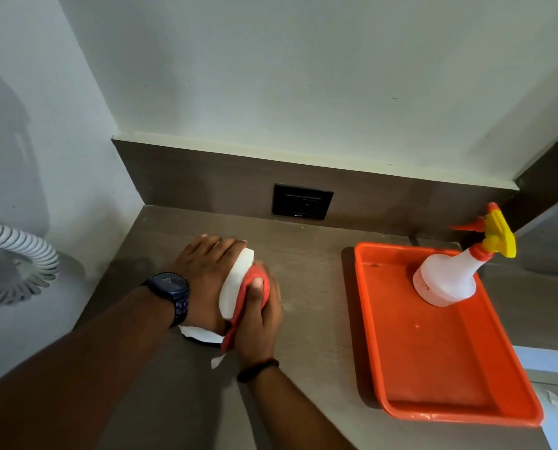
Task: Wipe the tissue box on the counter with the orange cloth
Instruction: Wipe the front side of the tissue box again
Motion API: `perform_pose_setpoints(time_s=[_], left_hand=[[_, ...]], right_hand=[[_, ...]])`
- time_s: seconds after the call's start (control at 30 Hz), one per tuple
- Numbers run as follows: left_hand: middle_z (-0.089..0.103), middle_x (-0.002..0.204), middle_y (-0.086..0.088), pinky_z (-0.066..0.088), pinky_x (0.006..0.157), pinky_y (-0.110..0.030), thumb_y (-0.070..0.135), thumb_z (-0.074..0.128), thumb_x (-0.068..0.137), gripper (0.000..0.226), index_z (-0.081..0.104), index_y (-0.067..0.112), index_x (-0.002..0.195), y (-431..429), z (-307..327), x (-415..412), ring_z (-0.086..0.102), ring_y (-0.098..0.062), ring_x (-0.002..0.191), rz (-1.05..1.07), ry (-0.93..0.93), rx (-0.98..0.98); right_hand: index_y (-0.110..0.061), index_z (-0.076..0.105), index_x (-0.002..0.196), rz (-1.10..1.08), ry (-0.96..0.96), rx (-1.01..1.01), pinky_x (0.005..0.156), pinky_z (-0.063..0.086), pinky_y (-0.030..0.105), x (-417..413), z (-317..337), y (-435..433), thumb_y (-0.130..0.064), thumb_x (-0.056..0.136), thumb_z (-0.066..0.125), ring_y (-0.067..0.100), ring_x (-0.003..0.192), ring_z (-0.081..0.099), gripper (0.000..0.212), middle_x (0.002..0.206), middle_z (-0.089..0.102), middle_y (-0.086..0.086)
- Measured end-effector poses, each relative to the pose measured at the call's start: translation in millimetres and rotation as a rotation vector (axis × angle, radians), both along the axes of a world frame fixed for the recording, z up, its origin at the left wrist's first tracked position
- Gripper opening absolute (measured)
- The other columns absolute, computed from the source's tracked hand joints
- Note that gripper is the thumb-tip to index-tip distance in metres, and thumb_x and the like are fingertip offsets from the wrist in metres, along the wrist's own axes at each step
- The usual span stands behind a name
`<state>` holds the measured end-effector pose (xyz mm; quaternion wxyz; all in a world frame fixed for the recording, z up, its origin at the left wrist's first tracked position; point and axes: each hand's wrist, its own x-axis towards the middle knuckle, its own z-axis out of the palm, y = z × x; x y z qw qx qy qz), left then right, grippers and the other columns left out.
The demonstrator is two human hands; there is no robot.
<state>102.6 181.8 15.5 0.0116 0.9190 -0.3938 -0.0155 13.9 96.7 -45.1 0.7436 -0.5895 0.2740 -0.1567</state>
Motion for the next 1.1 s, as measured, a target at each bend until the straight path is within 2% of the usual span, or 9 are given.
perform_pose_setpoints(time_s=[0.1, 0.23, 0.4, 0.6, 0.73, 0.83, 0.9, 1.03, 1.1], left_hand=[[0.038, 0.14, -0.003, 0.022, 0.113, -0.043, 0.075, 0.064, 0.034, 0.128, 0.021, 0.017, 0.139, 0.4, 0.2, 0.2, 0.035, -0.024, 0.126, 0.019, 0.021, 0.012], [0.037, 0.14, -0.001, 0.021, 0.113, -0.042, 0.075, 0.064, 0.031, 0.13, 0.017, 0.019, 0.138, -2.1, 1.5, -1.4, 0.034, -0.024, 0.126, 0.038, 0.023, 0.015], [0.041, 0.138, -0.004, 0.024, 0.112, -0.045, 0.073, 0.063, 0.032, 0.128, 0.021, 0.017, 0.138, -2.0, 1.8, -1.8, 0.038, -0.027, 0.123, 0.029, 0.017, -0.017], [0.04, 0.14, -0.005, 0.025, 0.112, -0.046, 0.075, 0.064, 0.034, 0.128, 0.022, 0.017, 0.139, -1.4, 0.5, -0.6, 0.037, -0.026, 0.126, 0.029, 0.007, -0.015], [0.036, 0.142, -0.004, 0.022, 0.114, -0.045, 0.075, 0.065, 0.032, 0.132, 0.018, 0.017, 0.14, -3.2, 2.0, -2.3, 0.033, -0.025, 0.128, 0.045, 0.019, 0.006], [0.036, 0.143, -0.004, 0.021, 0.114, -0.045, 0.075, 0.065, 0.032, 0.132, 0.017, 0.017, 0.14, -3.1, 1.5, -2.7, 0.033, -0.026, 0.128, 0.046, 0.017, 0.008], [0.039, 0.141, -0.006, 0.022, 0.113, -0.045, 0.074, 0.067, 0.033, 0.131, 0.018, 0.016, 0.14, -3.7, 1.0, -2.7, 0.036, -0.028, 0.127, 0.046, 0.013, -0.001], [0.04, 0.14, -0.006, 0.023, 0.112, -0.046, 0.079, 0.061, 0.032, 0.131, 0.021, 0.015, 0.139, -3.5, 3.1, -0.8, 0.038, -0.029, 0.126, 0.035, 0.056, -0.001], [0.042, 0.134, -0.001, 0.028, 0.109, -0.046, 0.077, 0.062, 0.03, 0.125, 0.027, 0.019, 0.135, -3.5, 3.9, 0.0, 0.04, -0.026, 0.121, 0.036, 0.071, 0.019]], right_hand=[[-0.035, 0.067, 0.117, 0.003, -0.011, -0.062, 0.112, 0.05, 0.042, 25.3, 16.1, -14.7, -0.084, 0.081, 0.046, 0.012, 0.122, 0.064, 0.065, 0.124, 0.071, -0.005], [-0.02, 0.07, 0.12, -0.012, 0.074, -0.019, 0.109, 0.051, 0.054, 38.4, -9.9, -18.5, -0.102, 0.062, 0.039, 0.028, 0.12, 0.068, 0.106, 0.122, 0.075, 0.009], [-0.021, 0.069, 0.121, -0.051, 0.125, 0.079, 0.104, 0.055, 0.056, 2.0, -3.6, -2.9, -0.095, 0.067, 0.047, 0.027, 0.114, 0.07, 0.094, 0.12, 0.075, 0.008], [-0.025, 0.07, 0.116, -0.038, 0.033, -0.057, 0.108, 0.053, 0.051, 24.0, 14.6, -14.8, -0.076, 0.077, 0.047, 0.02, 0.117, 0.068, 0.068, 0.121, 0.075, 0.002], [-0.037, 0.073, 0.103, 0.022, 0.153, -0.013, 0.108, 0.053, 0.052, 31.3, 10.4, -25.1, -0.085, 0.069, 0.047, 0.024, 0.115, 0.07, 0.065, 0.119, 0.077, 0.001], [-0.028, 0.075, 0.105, -0.037, 0.198, 0.057, 0.1, 0.058, 0.054, 17.4, 5.6, -17.2, -0.088, 0.068, 0.053, 0.024, 0.106, 0.074, 0.074, 0.108, 0.08, 0.002], [-0.023, 0.075, 0.105, -0.046, 0.216, 0.108, 0.094, 0.061, 0.053, 5.9, 16.9, -14.7, -0.079, 0.076, 0.053, 0.026, 0.1, 0.075, 0.068, 0.101, 0.08, 0.003], [-0.011, 0.067, 0.075, -0.019, 0.245, 0.246, 0.074, 0.062, 0.036, -1.0, 39.5, -32.6, -0.041, 0.103, 0.054, 0.019, 0.074, 0.07, 0.042, 0.073, 0.071, 0.003], [-0.011, 0.07, 0.079, -0.011, 0.233, 0.4, 0.086, 0.062, 0.045, -0.2, 41.5, -41.6, -0.045, 0.1, 0.059, 0.022, 0.082, 0.072, 0.041, 0.078, 0.074, 0.007]])
